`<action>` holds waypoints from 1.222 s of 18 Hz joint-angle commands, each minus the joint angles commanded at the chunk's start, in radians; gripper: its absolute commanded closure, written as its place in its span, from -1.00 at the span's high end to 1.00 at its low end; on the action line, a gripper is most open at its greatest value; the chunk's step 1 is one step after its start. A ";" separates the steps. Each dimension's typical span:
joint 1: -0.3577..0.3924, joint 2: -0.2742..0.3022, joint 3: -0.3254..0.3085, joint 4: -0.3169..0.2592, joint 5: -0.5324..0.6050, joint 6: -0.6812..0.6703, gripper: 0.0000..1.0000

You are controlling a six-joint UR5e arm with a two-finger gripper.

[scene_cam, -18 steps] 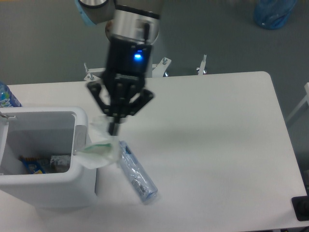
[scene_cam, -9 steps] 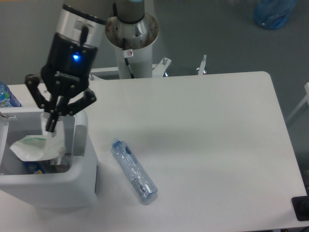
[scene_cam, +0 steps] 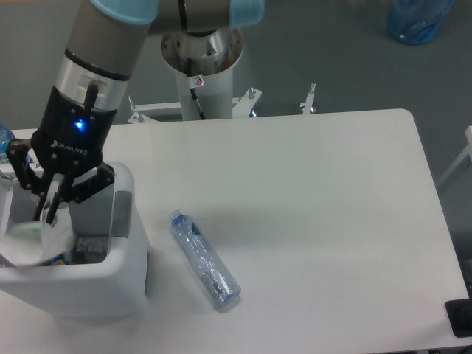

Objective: Place the trash in the trash can
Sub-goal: 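Open the gripper to drop the paper into the bin, then move the open gripper over the clear plastic bottle and lower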

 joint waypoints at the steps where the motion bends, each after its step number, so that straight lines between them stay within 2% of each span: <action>1: 0.005 0.000 -0.002 0.000 0.003 0.000 1.00; 5: 0.055 0.005 -0.008 -0.006 0.008 -0.011 1.00; 7: 0.083 0.005 -0.006 -0.006 0.046 -0.037 1.00; 14: 0.155 -0.001 -0.011 -0.012 0.360 -0.080 1.00; 19: 0.228 -0.066 -0.012 -0.012 0.405 -0.081 1.00; 22: 0.241 -0.119 -0.014 -0.012 0.405 -0.080 1.00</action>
